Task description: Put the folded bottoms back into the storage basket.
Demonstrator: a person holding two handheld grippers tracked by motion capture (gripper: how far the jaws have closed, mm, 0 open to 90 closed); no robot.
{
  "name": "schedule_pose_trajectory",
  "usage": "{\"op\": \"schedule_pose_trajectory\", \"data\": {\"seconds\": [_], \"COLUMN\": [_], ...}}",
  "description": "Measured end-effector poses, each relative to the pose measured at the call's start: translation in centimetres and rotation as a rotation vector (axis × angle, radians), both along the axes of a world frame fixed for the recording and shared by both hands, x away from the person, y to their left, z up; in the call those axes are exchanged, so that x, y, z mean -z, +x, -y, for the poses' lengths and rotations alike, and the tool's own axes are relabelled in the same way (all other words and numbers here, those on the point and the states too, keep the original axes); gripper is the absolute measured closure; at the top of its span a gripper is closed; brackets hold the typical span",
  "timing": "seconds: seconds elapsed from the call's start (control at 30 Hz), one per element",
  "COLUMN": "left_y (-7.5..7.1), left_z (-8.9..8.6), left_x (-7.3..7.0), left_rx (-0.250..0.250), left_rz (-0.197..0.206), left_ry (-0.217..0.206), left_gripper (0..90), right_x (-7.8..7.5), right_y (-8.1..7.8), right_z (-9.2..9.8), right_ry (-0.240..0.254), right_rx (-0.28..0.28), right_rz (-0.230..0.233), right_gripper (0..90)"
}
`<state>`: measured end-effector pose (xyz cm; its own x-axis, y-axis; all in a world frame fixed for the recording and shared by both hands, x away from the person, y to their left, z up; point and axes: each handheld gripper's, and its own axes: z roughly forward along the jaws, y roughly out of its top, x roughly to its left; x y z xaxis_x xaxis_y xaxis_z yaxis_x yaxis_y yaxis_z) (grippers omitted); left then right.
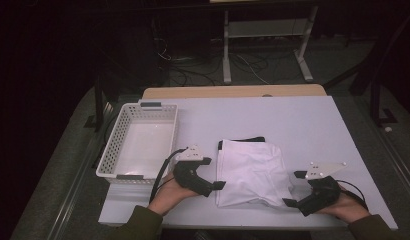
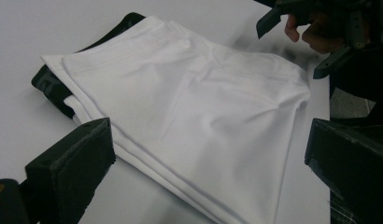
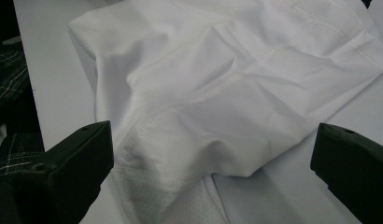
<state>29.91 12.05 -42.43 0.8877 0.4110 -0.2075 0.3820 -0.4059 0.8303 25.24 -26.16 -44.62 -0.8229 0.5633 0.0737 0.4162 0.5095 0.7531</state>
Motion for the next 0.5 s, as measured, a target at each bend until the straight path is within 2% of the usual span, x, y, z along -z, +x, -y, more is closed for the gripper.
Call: {"op": "schedule_pose_trajectory", "data": {"seconds": [0.27,0.5], "left_y": [0.1,0.6], "left_z": [0.9,1.3], "left_x": [1.1,1.5], "left_rx": [-0.023,-0.045], "left_rz": [-0.004,-0.001], "left_ry": [0.039,0.051], "left_gripper": [1.0,1.0], "right_x": [0.0,0.0], "right_y": [0.0,0.0], "right_z": [0.0,0.0], "right_ry": [0.001,0.002], "right_rx": [-0.001,-0.003], "right_rz": [-0.001,-0.001], "right_gripper": [0.0,0.0]}}
